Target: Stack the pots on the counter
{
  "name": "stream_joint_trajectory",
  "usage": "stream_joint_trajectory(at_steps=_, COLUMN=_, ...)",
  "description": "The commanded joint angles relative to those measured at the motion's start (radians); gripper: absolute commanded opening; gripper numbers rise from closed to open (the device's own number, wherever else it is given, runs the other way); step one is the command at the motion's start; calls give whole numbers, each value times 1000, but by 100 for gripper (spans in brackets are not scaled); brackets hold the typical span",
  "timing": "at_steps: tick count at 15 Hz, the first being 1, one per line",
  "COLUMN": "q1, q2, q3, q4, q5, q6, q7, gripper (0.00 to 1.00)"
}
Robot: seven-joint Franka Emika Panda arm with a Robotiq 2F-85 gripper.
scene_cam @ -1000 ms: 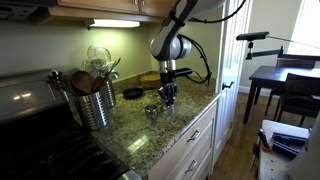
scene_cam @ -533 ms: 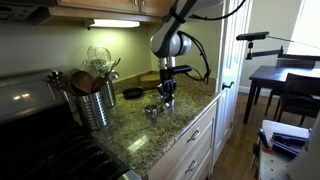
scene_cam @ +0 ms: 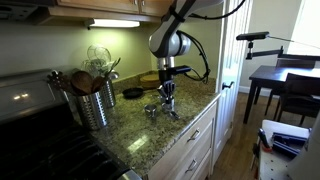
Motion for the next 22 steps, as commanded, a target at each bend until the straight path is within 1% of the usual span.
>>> stream_joint_trajectory(at_steps=1, q1=-24, q2=-25, q3=33, q4=-47, q5=2, q6=-44, q7=-101, gripper=33)
stream_joint_trajectory(at_steps=2, q1=-23, q2=-25, q3=35, q4=-53, q5=0, q6=-53, q7=-114, gripper=30)
stream_joint_trajectory(at_steps=3, q1=-23, q2=-26, q3=35, q4=-60, q5=-2, q6=-60, q7=-122, gripper=30)
stream_joint_trajectory(at_steps=6, q1=-22, q2=-27, q3=29, q4=-71, q5=-5, q6=-62, q7=-116, gripper=49)
stream_joint_trajectory(at_steps=9, q1=-19, q2=-27, q3=15, q4=-69, q5=-1, q6=-56, q7=-50, gripper=67)
stream_joint_trajectory(at_steps=13, q1=-8, q2=-18, q3=3, q4=-63, q5=6, q6=-48, q7=72, gripper=94)
stream_joint_trajectory(at_steps=14, q1=-4, q2=-15, q3=1, q4=-62, q5=4, q6=-44, q7=105, gripper=98)
stream_joint_trajectory(at_steps=15, q1=-1, q2=-12, q3=1, q4=-60, q5=7, q6=-41, q7=136, gripper=100)
stream_joint_trajectory(at_steps=22, q1=12, q2=7, q3=1, q4=-56, q5=18, q6=-19, q7=294, gripper=100)
